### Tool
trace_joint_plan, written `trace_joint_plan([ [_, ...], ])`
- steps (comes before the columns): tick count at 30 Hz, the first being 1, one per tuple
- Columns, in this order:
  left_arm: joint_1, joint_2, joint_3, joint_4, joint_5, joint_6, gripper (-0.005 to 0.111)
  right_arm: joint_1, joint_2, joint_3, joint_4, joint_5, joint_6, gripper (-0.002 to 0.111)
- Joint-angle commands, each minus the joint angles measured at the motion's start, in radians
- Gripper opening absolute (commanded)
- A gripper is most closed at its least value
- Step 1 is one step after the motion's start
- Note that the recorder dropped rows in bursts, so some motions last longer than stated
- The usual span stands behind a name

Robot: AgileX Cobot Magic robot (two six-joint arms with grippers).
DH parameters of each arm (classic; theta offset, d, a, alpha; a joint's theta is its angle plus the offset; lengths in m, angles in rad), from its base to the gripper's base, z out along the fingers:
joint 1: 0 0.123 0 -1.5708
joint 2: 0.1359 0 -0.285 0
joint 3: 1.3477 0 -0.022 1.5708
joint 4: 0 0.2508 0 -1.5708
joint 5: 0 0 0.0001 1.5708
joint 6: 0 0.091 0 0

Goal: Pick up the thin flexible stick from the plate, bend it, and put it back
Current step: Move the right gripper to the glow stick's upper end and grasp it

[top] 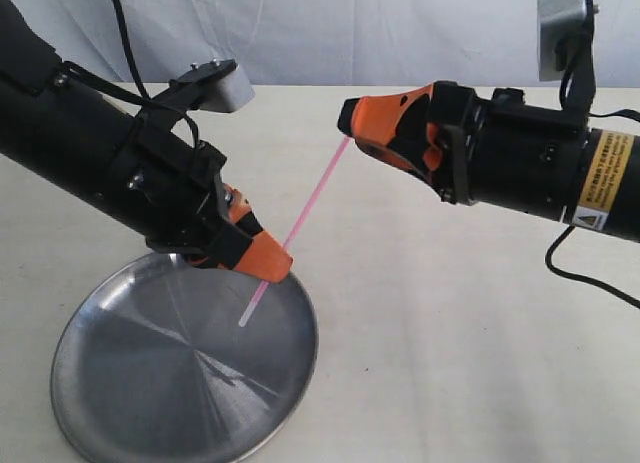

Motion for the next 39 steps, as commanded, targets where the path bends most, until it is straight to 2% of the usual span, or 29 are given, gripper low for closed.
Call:
trace_joint_plan([
  [1,-0.006,-0.009,0.003,-0.019,0.009,0.007,0.0,0.032,0.039,-0.029,0.025,0.032,-0.032,0.055],
  [8,-0.006,-0.009,0.003,-0.019,0.011,0.014,0.0,0.06,0.106,-0.058,0.069,0.04,-0.059,0.052],
  [11,-0.006,-0.009,0.003,-0.016,0.012,0.016,0.0,0.06,0.123,-0.063,0.078,0.042,-0.059,0.036],
  [16,-0.006,-0.009,0.003,-0.016,0.012,0.024,0.0,0.06,0.123,-0.063,0.084,0.051,-0.061,0.001],
  [17,-0.006,-0.009,0.003,-0.016,0.012,0.024,0.0,0.06,0.123,-0.063,0.084,0.051,-0.061,-0.001],
  [24,-0.006,-0.009,0.003,-0.014,0.012,0.024,0.001,0.06,0.123,-0.063,0.091,0.048,-0.059,-0.001],
  [26,-0.006,-0.009,0.003,-0.008,0.012,0.024,0.005,0.06,0.123,-0.063,0.091,0.048,-0.059,-0.001],
  [34,-0.006,-0.004,0.003,-0.008,0.012,0.005,0.043,0.06,0.123,-0.063,0.115,0.011,-0.054,-0.001],
  [37,-0.006,0.005,0.003,0.003,0.01,-0.004,0.044,0.06,0.123,-0.063,0.118,0.011,-0.054,-0.001],
  [39,-0.006,0.005,0.003,0.006,0.01,-0.006,0.04,0.06,0.123,-0.063,0.118,0.011,-0.052,-0.001],
])
